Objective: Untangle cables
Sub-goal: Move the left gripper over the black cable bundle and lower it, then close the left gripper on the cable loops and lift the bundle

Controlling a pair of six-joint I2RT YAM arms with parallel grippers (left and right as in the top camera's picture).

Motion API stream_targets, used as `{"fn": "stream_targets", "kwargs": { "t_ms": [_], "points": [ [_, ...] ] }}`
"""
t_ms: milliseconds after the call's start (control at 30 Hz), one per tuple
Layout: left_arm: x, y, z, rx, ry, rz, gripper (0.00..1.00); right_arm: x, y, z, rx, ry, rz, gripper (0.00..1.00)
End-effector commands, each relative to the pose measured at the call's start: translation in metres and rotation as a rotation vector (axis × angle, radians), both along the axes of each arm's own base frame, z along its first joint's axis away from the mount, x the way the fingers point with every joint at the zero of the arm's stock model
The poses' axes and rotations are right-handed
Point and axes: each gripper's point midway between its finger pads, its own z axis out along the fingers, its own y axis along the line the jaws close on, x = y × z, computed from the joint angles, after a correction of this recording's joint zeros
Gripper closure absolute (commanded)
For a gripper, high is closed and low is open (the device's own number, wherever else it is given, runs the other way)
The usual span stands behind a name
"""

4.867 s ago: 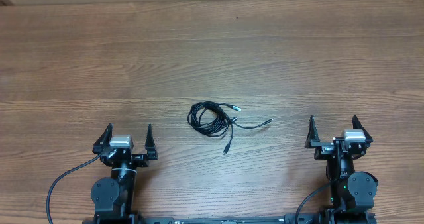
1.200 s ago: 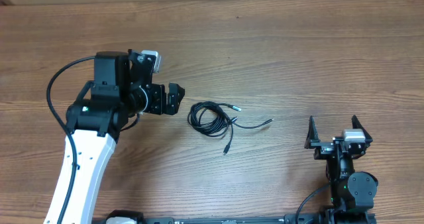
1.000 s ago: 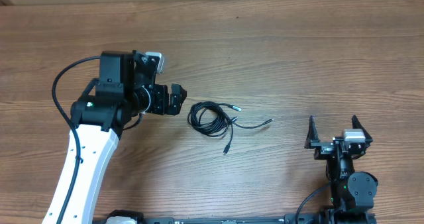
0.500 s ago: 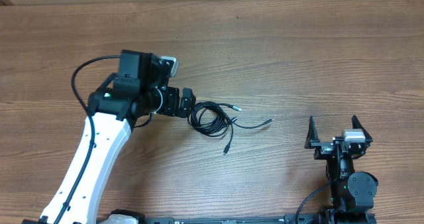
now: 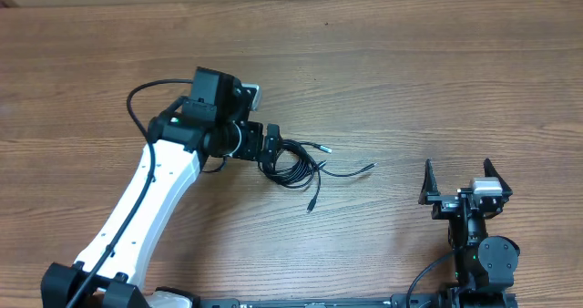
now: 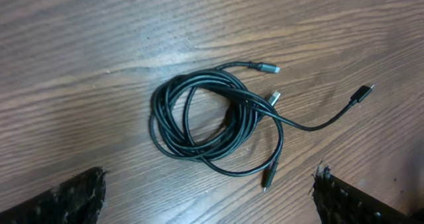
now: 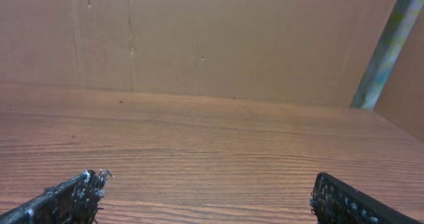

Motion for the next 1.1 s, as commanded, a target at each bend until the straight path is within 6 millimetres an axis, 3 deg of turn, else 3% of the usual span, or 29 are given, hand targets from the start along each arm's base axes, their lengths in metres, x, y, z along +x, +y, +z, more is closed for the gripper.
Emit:
{"fn": "stream_targets", "kwargs": {
  "t_ms": [0,233,600,767,867,1067],
  "points": [
    [0.006,-0.005,-0.001,-0.018,0.025,0.058,0.00,0.000,-0.001,-0.002,-0.004,-0.004,-0.005,0.00],
    [0.009,-0.007,-0.010,-0.063,0.112,0.208,0.00,0.000,-0.001,-0.002,-0.004,-0.004,-0.005,0.00],
    [0.021,-0.011,-0.007,-0.141,0.144,0.362,0.00,0.000,-0.001,-0.002,-0.004,-0.003,-0.005,0.00],
    [0.022,-0.012,-0.018,-0.129,0.168,0.364,0.02,0.000,-0.001,-0.002,-0.004,-0.003,-0.005,0.00],
    [0.023,-0.015,-0.026,-0.115,0.175,0.343,0.16,0.000,-0.001,-0.002,-0.004,-0.003,-0.005,0.00],
    [0.019,-0.023,-0.046,-0.028,0.135,0.130,0.18,0.000,-0.001,-0.002,-0.004,-0.003,-0.005,0.00]
  ]
}}
